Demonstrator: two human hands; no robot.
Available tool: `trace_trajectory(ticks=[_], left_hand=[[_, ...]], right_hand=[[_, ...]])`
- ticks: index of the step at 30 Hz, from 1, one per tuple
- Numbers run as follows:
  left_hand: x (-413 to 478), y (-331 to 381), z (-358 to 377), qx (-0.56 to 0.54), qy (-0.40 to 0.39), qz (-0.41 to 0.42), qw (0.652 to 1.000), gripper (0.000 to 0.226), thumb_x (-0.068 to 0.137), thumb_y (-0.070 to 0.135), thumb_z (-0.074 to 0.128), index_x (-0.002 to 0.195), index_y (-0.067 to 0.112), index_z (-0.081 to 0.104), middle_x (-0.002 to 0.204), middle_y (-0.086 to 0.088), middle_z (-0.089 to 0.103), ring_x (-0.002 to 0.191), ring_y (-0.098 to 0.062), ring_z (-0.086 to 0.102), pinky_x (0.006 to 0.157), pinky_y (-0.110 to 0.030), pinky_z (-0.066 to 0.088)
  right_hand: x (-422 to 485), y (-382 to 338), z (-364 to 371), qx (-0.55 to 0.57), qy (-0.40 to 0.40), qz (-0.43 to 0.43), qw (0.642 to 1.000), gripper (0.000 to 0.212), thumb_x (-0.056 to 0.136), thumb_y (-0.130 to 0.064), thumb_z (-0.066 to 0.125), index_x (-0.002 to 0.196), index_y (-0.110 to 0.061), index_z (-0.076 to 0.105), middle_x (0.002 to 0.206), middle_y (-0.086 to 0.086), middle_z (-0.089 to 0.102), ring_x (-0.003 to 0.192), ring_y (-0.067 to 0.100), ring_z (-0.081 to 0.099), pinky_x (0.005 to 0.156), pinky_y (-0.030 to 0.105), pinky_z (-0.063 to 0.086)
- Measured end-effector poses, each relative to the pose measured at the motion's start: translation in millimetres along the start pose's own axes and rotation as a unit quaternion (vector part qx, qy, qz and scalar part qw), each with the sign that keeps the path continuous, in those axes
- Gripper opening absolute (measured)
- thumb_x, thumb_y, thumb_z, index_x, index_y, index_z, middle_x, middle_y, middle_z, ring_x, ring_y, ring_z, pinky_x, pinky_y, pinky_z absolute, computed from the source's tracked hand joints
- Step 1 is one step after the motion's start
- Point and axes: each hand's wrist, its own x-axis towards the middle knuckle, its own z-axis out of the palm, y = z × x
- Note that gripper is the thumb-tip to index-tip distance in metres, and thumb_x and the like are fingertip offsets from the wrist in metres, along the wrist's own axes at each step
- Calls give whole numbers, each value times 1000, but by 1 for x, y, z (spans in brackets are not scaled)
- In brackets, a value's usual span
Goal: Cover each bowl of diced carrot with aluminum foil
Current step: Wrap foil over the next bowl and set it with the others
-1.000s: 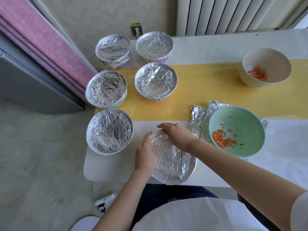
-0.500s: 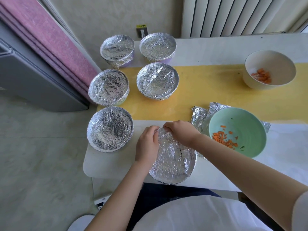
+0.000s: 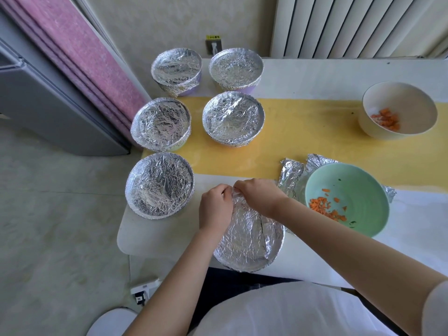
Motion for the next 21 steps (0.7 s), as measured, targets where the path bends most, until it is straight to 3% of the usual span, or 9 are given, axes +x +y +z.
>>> trace_trajectory(ticks=[2, 5, 9, 14, 17, 21], left_hand=[[2, 2, -2, -8, -12, -15, 1000, 23, 95, 17, 47, 88, 12, 69, 81, -4, 70, 68, -22, 59, 61, -32, 43], [-2, -1, -4, -6, -13, 31, 999, 15, 95, 13, 48, 103, 13, 61, 93, -3, 70, 81, -22, 63, 69, -32, 49], [-7, -6, -3, 32, -8, 97, 995, 11, 94, 5, 47, 94, 8, 58, 86, -7, 66, 77, -26, 62, 63, -35, 46], [-6, -8, -6, 69, -23, 127, 989, 10, 95, 13, 51, 94, 7, 60, 89, -7, 69, 78, -26, 63, 64, -38, 48], [-7, -7, -8, 66, -14, 120, 990, 9, 94, 11, 53, 92, 5, 60, 84, -8, 70, 75, -26, 64, 60, -34, 46], [-10, -3, -6, 76, -3, 110, 991, 9, 94, 8, 52, 90, 4, 59, 80, -11, 67, 71, -27, 61, 57, -35, 44]], right_hand=[[1, 0, 0, -13, -2, -8, 1000, 27, 98, -10, 35, 121, -12, 48, 113, 3, 62, 96, 25, 61, 44, 23, 15], [1, 2, 5, -24, 12, -28, 999, 24, 100, -14, 33, 119, -12, 48, 108, 3, 63, 91, 24, 61, 44, 27, 20], [-2, 7, 2, -2, 5, -25, 1000, 28, 96, -7, 36, 121, -13, 48, 110, 4, 62, 95, 26, 60, 60, 29, 29], [-2, 7, 3, 5, 20, -20, 1000, 34, 91, -2, 37, 120, -15, 50, 109, 5, 63, 95, 26, 60, 62, 29, 29], [0, 6, 11, 55, 36, -17, 998, 33, 93, -4, 38, 121, -17, 51, 112, 2, 63, 100, 25, 59, 63, 28, 30], [1, 17, 20, 170, 42, -3, 985, 28, 97, -10, 43, 120, -17, 58, 106, 9, 67, 94, 30, 62, 76, 38, 48]])
